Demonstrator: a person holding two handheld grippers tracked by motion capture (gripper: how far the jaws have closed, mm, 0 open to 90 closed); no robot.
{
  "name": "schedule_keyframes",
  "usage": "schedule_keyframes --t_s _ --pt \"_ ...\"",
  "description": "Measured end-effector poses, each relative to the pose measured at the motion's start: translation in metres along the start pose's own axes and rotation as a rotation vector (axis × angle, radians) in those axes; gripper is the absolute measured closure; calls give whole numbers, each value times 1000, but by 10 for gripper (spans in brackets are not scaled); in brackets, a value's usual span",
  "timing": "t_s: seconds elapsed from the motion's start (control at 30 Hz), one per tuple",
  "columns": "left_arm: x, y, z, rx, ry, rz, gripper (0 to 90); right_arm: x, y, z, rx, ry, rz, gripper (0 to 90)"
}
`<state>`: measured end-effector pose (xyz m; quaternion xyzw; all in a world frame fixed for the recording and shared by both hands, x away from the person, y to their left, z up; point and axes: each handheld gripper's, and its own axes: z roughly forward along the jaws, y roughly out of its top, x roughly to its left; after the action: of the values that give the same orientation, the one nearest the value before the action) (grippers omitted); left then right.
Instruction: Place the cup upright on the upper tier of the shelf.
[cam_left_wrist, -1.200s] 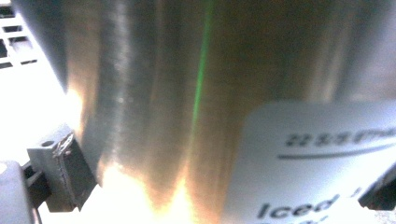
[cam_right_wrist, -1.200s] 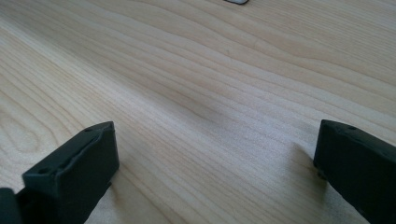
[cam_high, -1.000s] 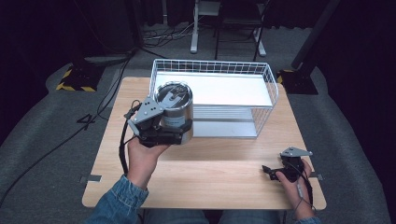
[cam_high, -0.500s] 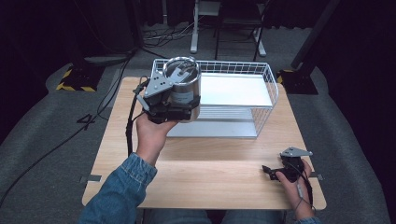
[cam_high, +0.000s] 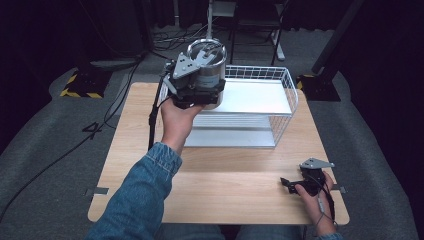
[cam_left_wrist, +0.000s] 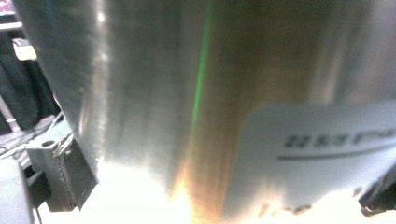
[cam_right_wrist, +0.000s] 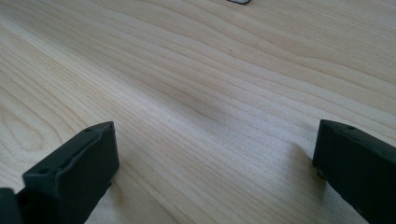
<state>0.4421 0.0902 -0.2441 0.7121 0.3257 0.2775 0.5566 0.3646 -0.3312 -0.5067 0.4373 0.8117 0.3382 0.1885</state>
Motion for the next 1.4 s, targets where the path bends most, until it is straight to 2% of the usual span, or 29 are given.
schedule_keyframes --t_s 0.03,0.2,0.33,0.53,0.83,1.07,1.2,1.23,1.4 --pt "0 3 8 3 12 1 37 0 0 0 0 0 0 8" --pt "2 6 21 5 18 -3 37 0 0 0 1 4 -1 5" --pt "5 6 33 3 29 -18 37 0 0 0 1 4 -1 5" --pt "11 5 54 28 44 -51 37 0 0 0 0 6 1 5" --pt "5 1 77 46 64 -47 37 0 0 0 0 6 1 5" --pt "3 -5 89 73 59 -61 37 0 0 0 -1 10 -2 6" --pt "5 -11 94 76 48 -90 36 0 0 0 -1 10 -2 6" --pt "5 -13 95 77 45 -107 36 0 0 0 0 11 -2 6" --pt "7 -17 97 85 46 -109 37 0 0 0 0 12 -2 6"
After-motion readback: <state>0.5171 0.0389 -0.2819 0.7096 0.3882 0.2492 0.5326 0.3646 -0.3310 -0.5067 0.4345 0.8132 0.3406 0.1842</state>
